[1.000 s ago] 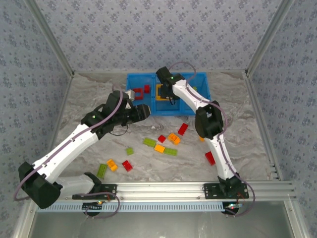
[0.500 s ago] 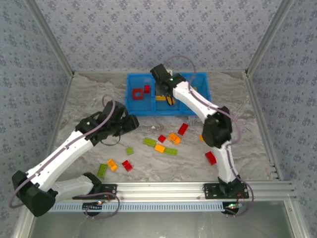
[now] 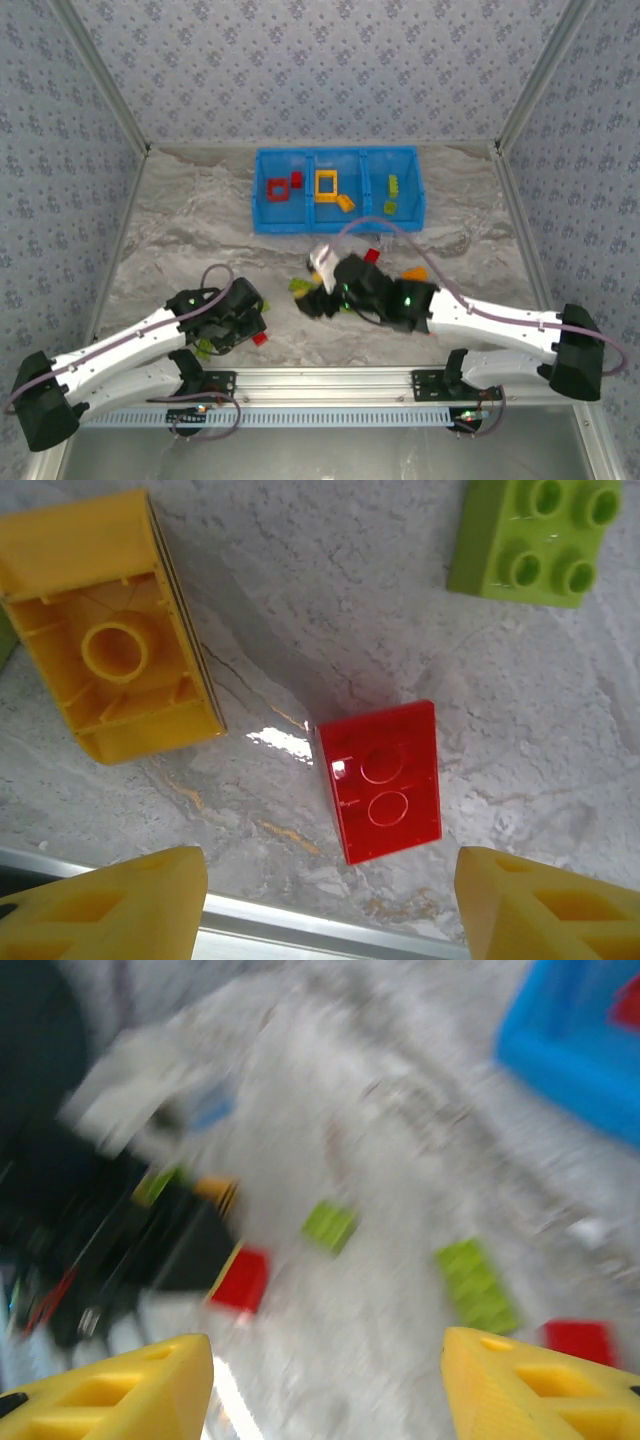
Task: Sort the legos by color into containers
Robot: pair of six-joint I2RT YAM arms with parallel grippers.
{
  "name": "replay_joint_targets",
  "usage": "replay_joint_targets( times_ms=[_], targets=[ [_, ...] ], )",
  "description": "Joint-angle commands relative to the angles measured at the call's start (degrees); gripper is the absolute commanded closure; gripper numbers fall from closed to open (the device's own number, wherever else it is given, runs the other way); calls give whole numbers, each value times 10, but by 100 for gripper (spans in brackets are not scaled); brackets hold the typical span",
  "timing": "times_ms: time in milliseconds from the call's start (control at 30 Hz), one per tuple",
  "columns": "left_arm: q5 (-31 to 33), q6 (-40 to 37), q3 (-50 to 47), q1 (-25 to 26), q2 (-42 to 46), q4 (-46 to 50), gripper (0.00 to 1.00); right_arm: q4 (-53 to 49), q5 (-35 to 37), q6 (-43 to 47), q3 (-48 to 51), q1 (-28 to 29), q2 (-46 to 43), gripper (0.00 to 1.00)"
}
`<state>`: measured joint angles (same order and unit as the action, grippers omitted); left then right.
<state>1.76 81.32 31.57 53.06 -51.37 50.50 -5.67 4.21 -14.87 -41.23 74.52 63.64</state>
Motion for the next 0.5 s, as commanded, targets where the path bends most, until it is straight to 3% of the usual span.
replay_joint_targets(
  times_ms=[0, 300, 467],
  targets=[
    [-6, 33, -3, 4, -20, -47, 32, 60, 49, 3, 25, 60, -26, 35],
    [1, 24, -6, 4, -84, -87, 31, 61, 81, -34, 17, 103, 9, 36],
    [5, 21, -18, 4, -103, -102, 39, 54, 92, -37, 11, 102, 13, 35]
  ],
)
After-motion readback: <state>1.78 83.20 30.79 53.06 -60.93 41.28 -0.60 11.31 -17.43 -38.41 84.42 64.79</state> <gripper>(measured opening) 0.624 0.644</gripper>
